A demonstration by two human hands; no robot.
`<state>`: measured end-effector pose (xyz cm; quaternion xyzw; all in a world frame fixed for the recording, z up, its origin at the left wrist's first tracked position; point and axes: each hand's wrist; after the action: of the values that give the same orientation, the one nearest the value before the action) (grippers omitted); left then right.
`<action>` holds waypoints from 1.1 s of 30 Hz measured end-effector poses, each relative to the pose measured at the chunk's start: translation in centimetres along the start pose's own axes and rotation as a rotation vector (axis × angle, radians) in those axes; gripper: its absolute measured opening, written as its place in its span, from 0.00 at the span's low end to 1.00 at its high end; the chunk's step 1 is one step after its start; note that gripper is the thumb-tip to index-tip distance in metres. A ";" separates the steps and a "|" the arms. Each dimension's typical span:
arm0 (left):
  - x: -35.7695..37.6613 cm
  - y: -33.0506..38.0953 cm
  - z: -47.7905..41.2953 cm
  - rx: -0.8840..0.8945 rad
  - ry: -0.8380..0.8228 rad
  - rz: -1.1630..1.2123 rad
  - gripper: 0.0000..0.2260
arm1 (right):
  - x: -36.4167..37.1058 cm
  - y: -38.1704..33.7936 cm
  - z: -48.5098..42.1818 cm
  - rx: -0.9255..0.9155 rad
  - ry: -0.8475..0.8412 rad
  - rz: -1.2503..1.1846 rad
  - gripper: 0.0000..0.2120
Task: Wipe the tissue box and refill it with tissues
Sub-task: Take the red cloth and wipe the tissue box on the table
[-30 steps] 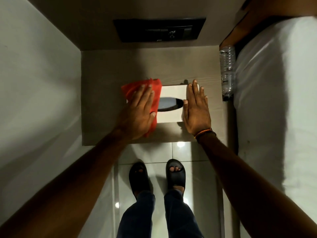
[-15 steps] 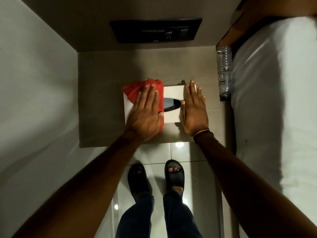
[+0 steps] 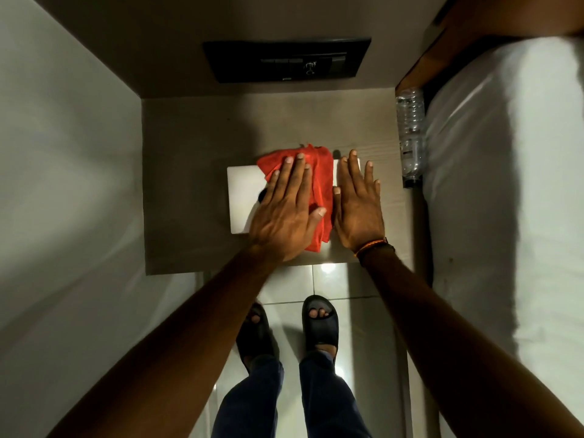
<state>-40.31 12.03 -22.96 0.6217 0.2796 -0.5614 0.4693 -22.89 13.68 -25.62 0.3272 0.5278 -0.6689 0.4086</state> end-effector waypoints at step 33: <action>0.4 -5.7 4.8 -0.145 -0.039 -0.157 0.32 | 3.8 -8.0 1.4 -0.129 0.114 -0.103 0.38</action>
<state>-47.27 9.91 -24.55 0.5513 0.3582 -0.5868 0.4727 -31.74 12.43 -25.13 0.3102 0.6084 -0.6339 0.3631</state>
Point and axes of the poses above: each hand's wrist, its own z-axis away from the middle knuckle, its own x-axis out of the palm, y = z × x, and after that the axes turned 9 degrees about x, right-handed
